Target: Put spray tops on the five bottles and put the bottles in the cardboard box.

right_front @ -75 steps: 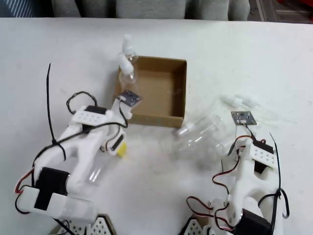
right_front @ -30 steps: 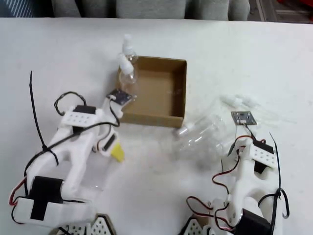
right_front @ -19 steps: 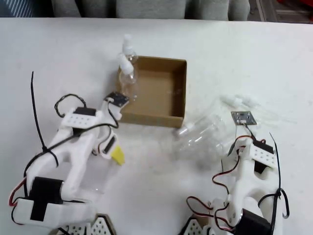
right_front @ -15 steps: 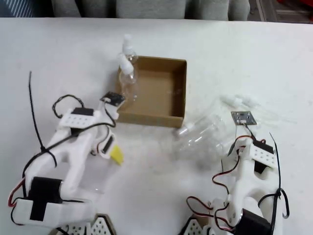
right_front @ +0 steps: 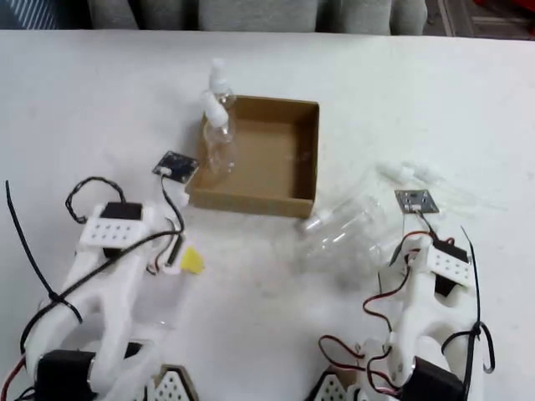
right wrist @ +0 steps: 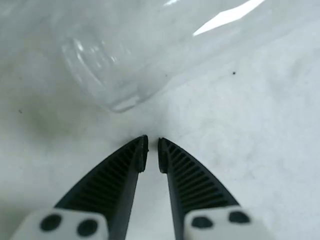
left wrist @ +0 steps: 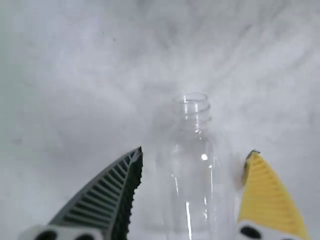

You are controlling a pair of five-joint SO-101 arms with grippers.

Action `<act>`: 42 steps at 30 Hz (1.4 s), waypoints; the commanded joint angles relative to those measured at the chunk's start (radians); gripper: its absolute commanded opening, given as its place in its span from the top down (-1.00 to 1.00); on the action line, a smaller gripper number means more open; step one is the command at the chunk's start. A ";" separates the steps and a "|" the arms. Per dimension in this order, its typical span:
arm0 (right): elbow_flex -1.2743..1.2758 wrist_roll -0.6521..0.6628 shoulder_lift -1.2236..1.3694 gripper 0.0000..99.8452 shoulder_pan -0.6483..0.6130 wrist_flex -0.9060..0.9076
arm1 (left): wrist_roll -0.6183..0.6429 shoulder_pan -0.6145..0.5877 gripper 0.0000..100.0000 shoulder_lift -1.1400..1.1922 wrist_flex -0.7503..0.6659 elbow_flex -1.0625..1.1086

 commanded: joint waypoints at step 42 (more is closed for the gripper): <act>-0.261 0.002 -0.033 0.95 0.044 0.170 | 0.011 -0.127 0.93 0.208 -0.155 -0.167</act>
